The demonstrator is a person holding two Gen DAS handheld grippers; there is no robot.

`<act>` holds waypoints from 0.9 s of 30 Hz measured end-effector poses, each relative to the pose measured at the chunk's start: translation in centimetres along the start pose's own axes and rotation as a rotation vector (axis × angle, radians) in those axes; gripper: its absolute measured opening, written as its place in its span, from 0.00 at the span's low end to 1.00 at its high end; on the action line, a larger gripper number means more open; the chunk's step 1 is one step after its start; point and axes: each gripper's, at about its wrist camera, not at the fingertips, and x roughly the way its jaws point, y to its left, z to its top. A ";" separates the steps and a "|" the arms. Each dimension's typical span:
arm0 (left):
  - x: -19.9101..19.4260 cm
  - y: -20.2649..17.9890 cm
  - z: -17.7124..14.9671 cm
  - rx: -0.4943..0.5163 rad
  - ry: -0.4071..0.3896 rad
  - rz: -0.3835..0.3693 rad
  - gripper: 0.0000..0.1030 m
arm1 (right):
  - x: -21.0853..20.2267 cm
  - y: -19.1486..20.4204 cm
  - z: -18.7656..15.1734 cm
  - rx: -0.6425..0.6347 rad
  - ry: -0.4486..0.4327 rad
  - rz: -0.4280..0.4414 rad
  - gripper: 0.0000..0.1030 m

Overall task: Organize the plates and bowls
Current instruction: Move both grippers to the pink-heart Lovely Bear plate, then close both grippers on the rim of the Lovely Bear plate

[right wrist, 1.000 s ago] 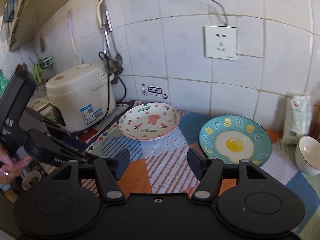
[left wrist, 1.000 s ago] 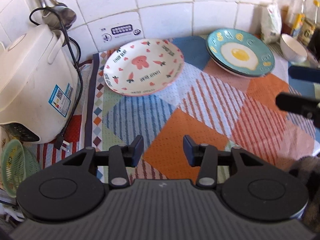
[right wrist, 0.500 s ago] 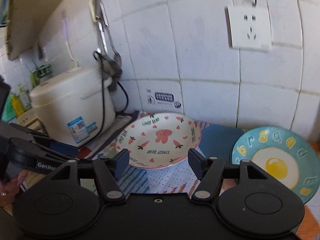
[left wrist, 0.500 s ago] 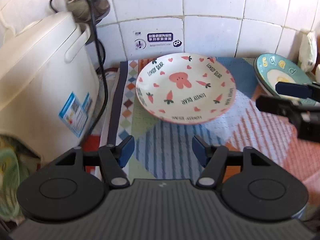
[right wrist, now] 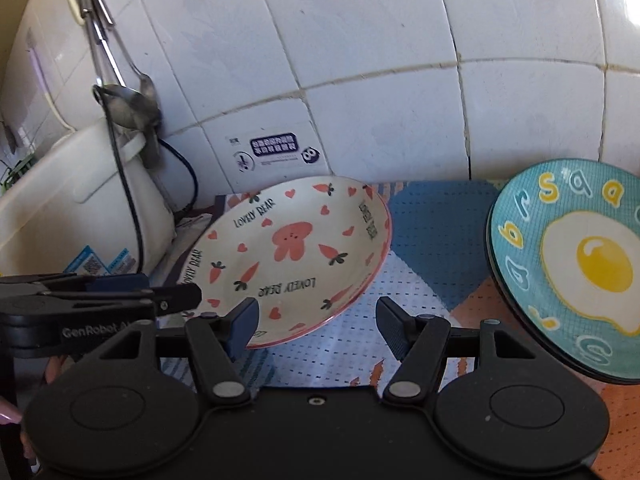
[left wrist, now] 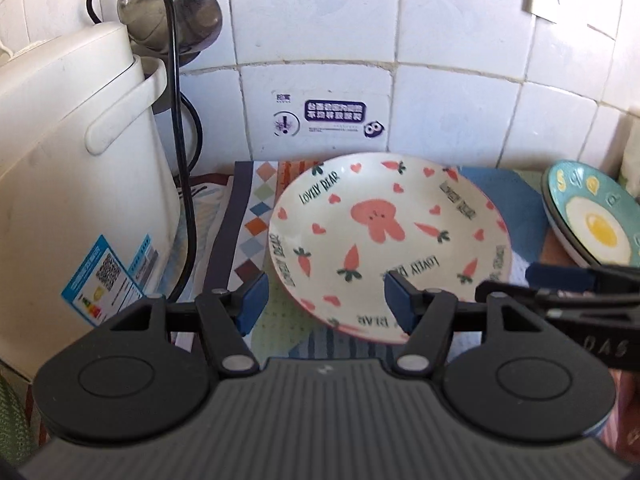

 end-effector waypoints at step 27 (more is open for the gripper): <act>4.6 1.1 -0.3 -0.104 0.049 0.051 0.25 | 3.9 -3.1 0.5 0.234 0.058 0.062 0.21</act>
